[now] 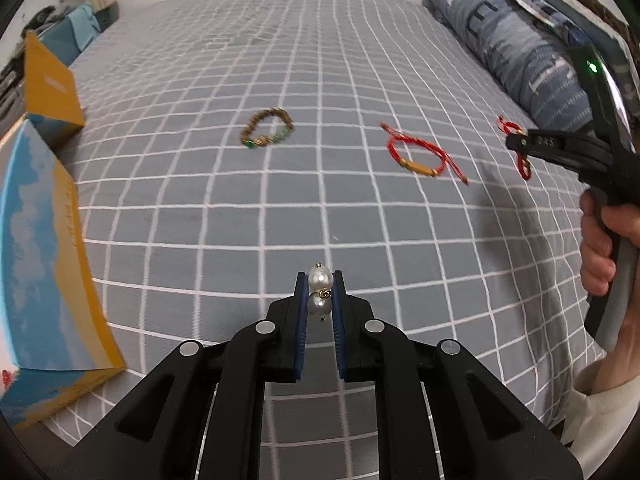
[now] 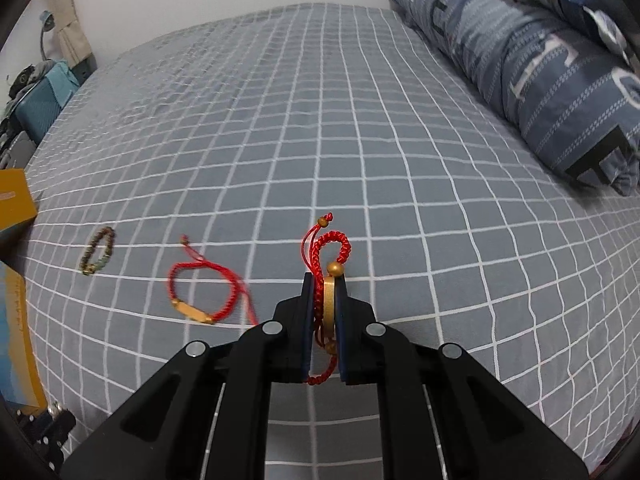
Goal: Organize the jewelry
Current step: 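Carry the pearl piece and red string bracelet with both tools into the white box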
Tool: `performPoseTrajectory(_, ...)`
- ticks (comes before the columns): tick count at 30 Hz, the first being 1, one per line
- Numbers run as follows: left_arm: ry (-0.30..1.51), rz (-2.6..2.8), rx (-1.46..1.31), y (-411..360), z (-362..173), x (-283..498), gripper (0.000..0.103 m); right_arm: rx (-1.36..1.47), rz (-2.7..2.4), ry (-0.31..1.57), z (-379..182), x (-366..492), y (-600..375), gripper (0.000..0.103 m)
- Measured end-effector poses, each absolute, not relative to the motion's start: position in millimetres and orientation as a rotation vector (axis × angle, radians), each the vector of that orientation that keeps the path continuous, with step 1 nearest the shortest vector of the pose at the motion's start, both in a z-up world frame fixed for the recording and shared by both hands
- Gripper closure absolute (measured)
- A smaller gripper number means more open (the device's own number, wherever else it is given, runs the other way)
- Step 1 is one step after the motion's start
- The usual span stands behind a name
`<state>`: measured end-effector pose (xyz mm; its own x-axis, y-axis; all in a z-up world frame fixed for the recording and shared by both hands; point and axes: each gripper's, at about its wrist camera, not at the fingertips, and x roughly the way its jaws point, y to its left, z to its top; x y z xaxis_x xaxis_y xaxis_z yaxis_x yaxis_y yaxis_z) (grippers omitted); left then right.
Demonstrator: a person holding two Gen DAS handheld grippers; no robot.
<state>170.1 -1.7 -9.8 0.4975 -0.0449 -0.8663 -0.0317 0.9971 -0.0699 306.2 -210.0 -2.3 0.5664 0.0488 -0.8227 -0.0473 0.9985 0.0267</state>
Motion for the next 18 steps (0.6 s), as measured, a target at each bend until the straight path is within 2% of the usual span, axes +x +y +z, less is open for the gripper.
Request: performPoseTrajectory(18, 0.954, 0.149, -0.152, 72, 37, 151, 0.092, -0.049, 0.179, 0.871, 52, 268, -127, 0.094)
